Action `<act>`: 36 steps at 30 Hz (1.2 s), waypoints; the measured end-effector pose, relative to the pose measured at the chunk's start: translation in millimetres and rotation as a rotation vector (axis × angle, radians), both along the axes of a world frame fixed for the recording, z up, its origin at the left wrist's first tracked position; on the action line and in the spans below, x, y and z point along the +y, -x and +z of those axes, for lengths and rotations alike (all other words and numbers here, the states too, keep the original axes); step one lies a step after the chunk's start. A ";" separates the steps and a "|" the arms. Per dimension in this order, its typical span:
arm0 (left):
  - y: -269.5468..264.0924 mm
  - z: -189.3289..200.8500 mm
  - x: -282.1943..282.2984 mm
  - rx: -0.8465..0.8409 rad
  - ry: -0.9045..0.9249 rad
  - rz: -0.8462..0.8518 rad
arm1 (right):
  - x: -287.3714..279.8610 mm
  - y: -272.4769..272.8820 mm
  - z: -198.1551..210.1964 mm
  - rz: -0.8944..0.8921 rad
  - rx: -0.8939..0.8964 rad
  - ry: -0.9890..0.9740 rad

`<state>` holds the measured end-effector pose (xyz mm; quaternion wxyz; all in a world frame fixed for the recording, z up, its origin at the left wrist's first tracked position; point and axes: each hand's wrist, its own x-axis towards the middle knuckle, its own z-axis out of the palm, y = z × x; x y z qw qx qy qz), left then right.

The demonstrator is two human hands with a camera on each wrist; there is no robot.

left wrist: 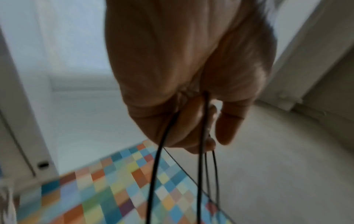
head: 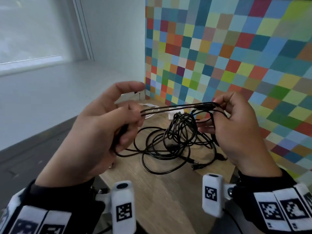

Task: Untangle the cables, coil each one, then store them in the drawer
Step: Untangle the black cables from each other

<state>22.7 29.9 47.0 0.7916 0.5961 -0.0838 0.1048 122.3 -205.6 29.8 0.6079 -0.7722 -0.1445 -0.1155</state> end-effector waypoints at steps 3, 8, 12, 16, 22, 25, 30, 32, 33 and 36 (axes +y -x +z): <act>-2.5 -4.4 2.9 -0.001 -0.415 0.118 | 0.0 -1.0 1.7 -0.010 0.022 -0.034; -3.8 -3.0 -0.1 0.031 -0.783 0.309 | 4.6 0.7 1.9 0.009 0.067 -0.083; 1.8 3.7 -0.4 -0.068 -0.806 0.296 | 3.8 -0.8 1.4 -0.011 0.045 -0.062; 3.5 4.4 -4.4 -0.036 -0.913 0.271 | 4.3 -1.1 1.8 -0.008 0.052 -0.078; 4.8 5.7 -8.1 0.095 -0.974 0.113 | 4.1 -1.8 2.3 0.023 0.112 -0.179; 3.7 6.0 -13.0 0.193 -1.060 0.079 | 5.1 -1.7 3.7 0.052 0.153 -0.228; 2.7 7.1 -19.8 0.223 -1.030 0.075 | 4.1 -2.5 4.8 0.077 0.212 -0.276; 2.2 5.9 -16.8 0.209 -0.895 0.098 | 3.8 -3.2 4.8 0.077 0.229 -0.276; 1.6 4.3 -13.7 0.179 -0.810 0.118 | 3.7 -3.7 4.5 0.078 0.237 -0.281; -1.5 2.8 -10.0 0.047 -0.461 0.164 | 1.2 -7.1 2.9 0.078 0.263 -0.356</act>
